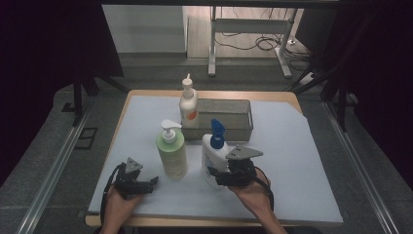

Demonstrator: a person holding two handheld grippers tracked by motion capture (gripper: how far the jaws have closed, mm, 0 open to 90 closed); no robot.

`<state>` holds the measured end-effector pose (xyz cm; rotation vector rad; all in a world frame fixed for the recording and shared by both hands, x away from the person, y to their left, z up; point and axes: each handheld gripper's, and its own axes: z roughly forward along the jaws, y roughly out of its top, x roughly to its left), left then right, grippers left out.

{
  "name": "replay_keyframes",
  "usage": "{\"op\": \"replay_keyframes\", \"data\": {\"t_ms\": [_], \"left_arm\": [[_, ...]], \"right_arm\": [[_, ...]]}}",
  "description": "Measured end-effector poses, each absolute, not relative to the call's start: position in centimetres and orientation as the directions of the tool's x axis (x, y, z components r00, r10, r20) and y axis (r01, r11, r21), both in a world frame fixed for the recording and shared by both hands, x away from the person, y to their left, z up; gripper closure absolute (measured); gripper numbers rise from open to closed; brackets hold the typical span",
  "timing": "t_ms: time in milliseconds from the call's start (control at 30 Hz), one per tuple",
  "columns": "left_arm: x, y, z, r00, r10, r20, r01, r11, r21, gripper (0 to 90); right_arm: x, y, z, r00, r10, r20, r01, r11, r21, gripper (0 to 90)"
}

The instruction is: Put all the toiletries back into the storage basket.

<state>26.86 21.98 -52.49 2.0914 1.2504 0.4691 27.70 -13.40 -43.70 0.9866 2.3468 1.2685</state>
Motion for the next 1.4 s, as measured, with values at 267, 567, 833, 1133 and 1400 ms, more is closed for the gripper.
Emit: {"op": "replay_keyframes", "data": {"t_ms": [267, 567, 833, 1133, 1400], "left_arm": [[26.9, 22.0, -52.5, 0.482, 0.876, -0.025, 0.645, -0.335, 0.687, 12.6], [26.9, 22.0, -52.5, 0.482, 0.876, -0.025, 0.645, -0.335, 0.687, 12.6], [26.9, 22.0, -52.5, 0.482, 0.876, -0.025, 0.645, -0.335, 0.687, 12.6], [26.9, 22.0, -52.5, 0.482, 0.876, -0.026, 0.645, -0.335, 0.687, 12.6], [26.9, 22.0, -52.5, 0.482, 0.876, -0.026, 0.645, -0.334, 0.687, 12.6]], "right_arm": [[28.1, -12.8, -42.8, -0.710, 0.702, 0.061, 0.451, 0.386, 0.805, 32.0], [28.3, -12.1, -42.5, -0.698, 0.716, 0.021, 0.444, 0.411, 0.796, 36.0], [28.3, -12.0, -42.3, -0.700, 0.714, -0.005, 0.435, 0.432, 0.790, 39.0], [28.2, -12.2, -42.1, -0.711, 0.703, -0.005, 0.430, 0.440, 0.788, 40.5], [28.4, -12.7, -40.9, -0.702, 0.712, -0.003, 0.433, 0.430, 0.792, 40.7]]}}
